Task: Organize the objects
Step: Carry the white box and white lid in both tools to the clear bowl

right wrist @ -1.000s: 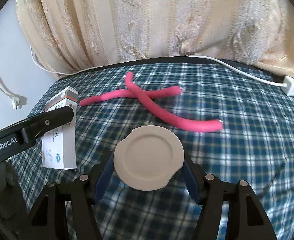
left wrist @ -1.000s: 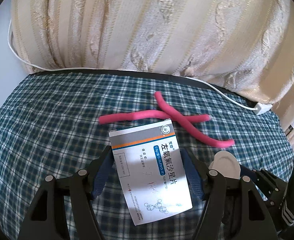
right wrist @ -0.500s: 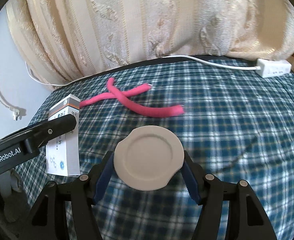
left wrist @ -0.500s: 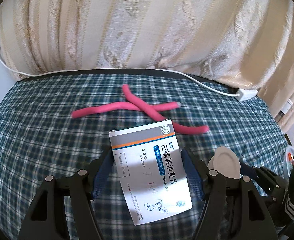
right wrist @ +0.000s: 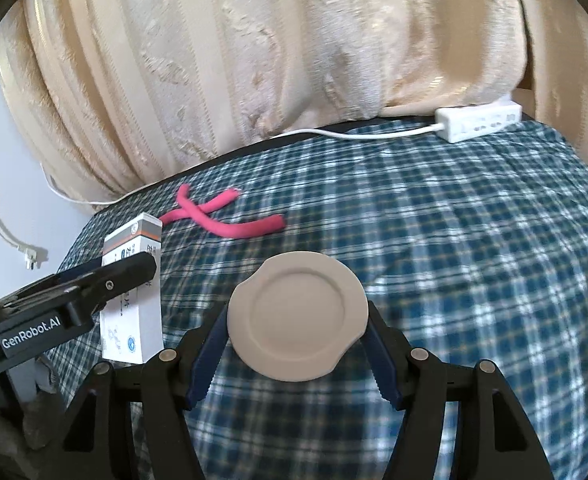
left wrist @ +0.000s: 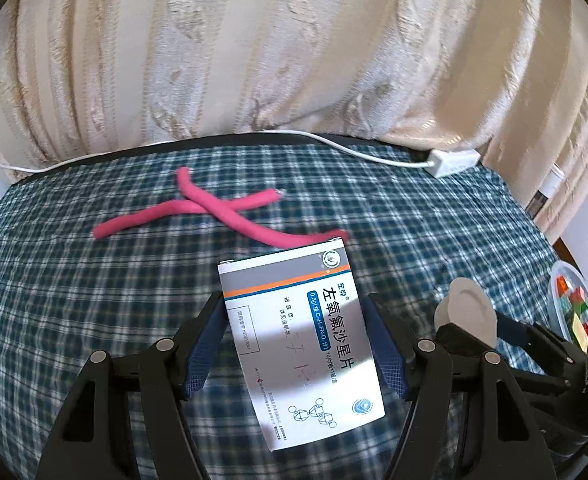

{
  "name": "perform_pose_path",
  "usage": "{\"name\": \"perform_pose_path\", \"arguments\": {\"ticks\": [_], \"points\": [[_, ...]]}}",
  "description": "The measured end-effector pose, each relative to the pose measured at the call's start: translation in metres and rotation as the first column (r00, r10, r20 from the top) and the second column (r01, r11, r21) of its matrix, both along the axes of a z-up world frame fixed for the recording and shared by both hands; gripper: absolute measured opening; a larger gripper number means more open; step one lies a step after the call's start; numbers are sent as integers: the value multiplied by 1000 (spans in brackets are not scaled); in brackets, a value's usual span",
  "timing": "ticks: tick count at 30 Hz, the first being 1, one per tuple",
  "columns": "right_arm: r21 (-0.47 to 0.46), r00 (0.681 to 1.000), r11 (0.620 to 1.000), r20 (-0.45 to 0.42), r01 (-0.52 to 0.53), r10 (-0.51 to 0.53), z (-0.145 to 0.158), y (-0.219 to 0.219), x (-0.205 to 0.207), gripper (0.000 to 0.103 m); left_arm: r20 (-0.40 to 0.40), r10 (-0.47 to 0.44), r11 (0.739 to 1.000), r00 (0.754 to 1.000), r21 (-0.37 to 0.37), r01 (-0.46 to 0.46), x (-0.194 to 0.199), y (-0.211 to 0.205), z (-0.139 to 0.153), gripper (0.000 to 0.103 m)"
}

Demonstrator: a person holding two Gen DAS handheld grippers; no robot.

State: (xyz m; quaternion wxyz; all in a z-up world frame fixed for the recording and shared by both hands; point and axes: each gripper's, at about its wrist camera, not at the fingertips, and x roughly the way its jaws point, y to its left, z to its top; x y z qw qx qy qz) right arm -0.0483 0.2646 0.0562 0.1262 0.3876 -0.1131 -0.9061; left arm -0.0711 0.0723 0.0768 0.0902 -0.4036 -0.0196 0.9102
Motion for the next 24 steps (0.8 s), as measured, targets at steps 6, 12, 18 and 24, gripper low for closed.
{"name": "perform_pose_path", "arguments": {"ticks": [6, 12, 18, 24], "points": [[-18, 998, 998, -20, 54, -55, 5, 33, 16, 68, 5, -53, 999, 999, -6, 53, 6, 31, 0, 70], [-29, 991, 991, -36, 129, -130, 8, 71, 32, 68, 6, -113, 993, 994, -20, 114, 11, 64, 0, 70], [-50, 975, 976, -49, 213, -216, 12, 114, 48, 68, 1, -185, 982, 983, -38, 185, 16, 103, 4, 70], [-58, 952, 954, -70, 294, -298, 16, 155, 67, 68, 0, -250, 967, 968, -53, 250, 20, 140, 8, 70]]}}
